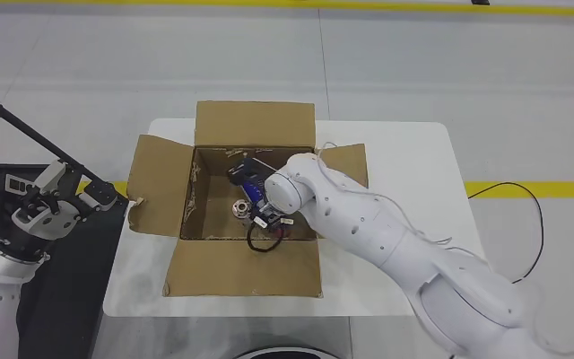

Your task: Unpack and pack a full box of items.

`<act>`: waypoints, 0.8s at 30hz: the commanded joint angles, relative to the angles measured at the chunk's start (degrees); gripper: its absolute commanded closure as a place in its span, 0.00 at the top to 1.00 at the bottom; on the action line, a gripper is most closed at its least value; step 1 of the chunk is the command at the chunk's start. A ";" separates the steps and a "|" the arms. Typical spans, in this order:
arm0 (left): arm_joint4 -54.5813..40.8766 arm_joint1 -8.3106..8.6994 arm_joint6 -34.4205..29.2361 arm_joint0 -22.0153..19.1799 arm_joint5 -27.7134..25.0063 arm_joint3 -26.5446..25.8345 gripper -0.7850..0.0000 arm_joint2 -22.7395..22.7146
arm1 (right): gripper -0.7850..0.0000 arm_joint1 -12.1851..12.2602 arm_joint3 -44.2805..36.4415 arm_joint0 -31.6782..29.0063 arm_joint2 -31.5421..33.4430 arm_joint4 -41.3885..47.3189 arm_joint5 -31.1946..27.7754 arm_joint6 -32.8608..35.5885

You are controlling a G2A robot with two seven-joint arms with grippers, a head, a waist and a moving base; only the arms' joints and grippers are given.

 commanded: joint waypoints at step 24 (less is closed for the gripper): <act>0.00 0.00 0.00 0.00 0.00 0.00 1.00 0.00 | 0.00 -8.48 18.17 2.51 -0.07 -0.60 -3.35 -2.67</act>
